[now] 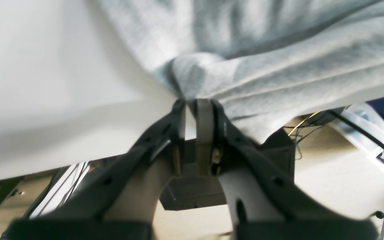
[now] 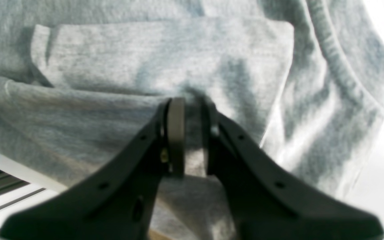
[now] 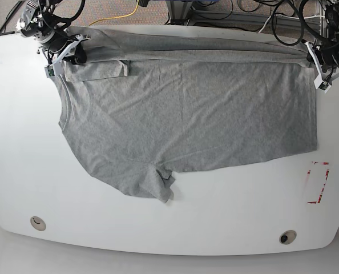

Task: Layout the t-shirt on the table in an organized manner, then fold the t-shirt properly
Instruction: 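Pinch the shirt's shoulder edge with both grippers and pull it taut, then move both grippers down to the shirt's hem corners and pinch them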

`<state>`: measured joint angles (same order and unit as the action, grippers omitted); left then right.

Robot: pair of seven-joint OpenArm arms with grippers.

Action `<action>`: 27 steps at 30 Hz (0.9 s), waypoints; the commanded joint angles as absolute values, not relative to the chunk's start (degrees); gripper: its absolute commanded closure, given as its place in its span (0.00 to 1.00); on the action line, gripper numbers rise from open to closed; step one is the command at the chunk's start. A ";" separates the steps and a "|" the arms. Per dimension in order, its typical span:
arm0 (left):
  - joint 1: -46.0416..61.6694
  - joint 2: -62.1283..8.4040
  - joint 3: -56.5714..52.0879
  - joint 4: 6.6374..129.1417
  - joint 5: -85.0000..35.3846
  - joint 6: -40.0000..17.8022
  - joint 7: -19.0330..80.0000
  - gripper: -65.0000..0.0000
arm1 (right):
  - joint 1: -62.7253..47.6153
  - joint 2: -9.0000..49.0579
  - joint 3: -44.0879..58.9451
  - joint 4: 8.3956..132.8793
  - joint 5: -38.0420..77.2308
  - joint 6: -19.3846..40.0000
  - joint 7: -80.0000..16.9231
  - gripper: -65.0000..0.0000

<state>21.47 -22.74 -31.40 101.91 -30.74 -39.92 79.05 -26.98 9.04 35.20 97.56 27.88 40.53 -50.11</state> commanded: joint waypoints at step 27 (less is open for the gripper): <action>14.02 -30.55 -37.49 110.99 -38.99 -40.00 79.16 0.45 | -27.74 9.36 35.30 102.99 25.36 40.00 -52.62 0.86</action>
<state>15.20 -28.67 -34.59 109.80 -36.32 -39.94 79.66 -27.07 8.82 35.05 100.20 26.50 40.51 -51.75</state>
